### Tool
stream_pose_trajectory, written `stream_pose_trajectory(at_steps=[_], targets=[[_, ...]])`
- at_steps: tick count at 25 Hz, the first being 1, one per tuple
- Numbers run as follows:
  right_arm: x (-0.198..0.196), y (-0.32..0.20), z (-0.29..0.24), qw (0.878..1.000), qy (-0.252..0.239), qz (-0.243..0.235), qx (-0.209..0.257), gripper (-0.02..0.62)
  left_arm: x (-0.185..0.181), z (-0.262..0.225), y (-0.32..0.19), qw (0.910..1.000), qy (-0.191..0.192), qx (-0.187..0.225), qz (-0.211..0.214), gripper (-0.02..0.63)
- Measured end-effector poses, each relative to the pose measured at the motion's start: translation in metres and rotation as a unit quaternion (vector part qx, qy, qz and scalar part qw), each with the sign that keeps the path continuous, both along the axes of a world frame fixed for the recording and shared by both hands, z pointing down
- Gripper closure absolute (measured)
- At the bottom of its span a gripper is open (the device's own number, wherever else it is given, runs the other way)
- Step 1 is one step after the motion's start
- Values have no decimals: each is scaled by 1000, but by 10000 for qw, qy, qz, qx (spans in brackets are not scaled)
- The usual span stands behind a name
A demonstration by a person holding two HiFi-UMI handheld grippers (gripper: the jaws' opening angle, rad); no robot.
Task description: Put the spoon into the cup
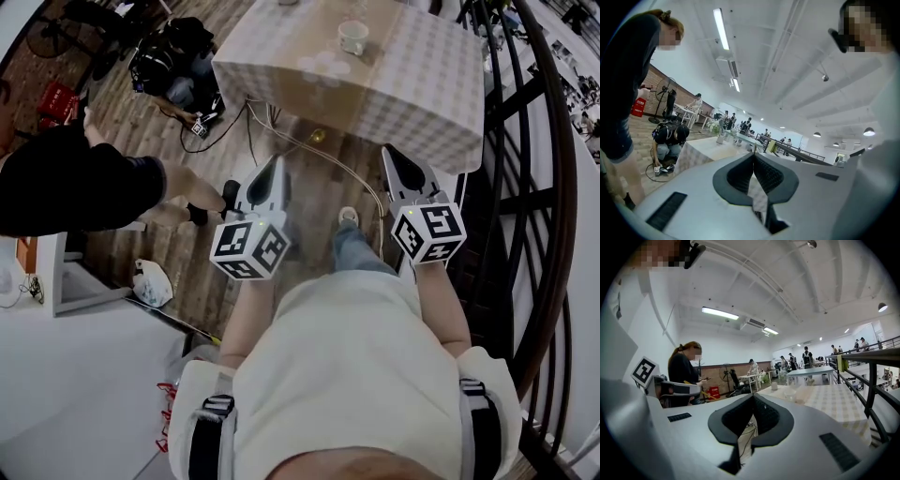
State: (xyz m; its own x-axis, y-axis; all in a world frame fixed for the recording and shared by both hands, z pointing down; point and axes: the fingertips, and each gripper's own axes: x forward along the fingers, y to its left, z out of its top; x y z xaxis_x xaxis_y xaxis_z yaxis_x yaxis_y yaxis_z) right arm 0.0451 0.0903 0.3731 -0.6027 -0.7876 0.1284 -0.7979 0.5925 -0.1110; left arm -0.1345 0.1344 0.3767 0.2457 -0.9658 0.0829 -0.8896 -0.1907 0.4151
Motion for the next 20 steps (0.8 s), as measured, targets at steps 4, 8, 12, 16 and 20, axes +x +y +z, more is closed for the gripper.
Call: stream_pose_trajectory(at_steps=[4, 8, 12, 16, 20], targets=[[-2, -38, -3, 10000, 30, -55, 26, 595, -1, -2, -37, 10000, -9, -28, -34, 603], [-3, -76, -9, 9999, 62, -128, 51, 595, 0, -10, -73, 10000, -11, 14, -68, 603], [-3, -115, -13, 9998, 58, -181, 48, 595, 3, -15, -110, 10000, -24, 26, -81, 603], [-2, -150, -12, 9997, 44, -237, 43, 595, 8, -15, -146, 10000, -28, 27, -79, 603], [1, -180, -12, 9995, 40, -329, 11, 595, 13, -15, -178, 9999, -2, -5, -106, 603]])
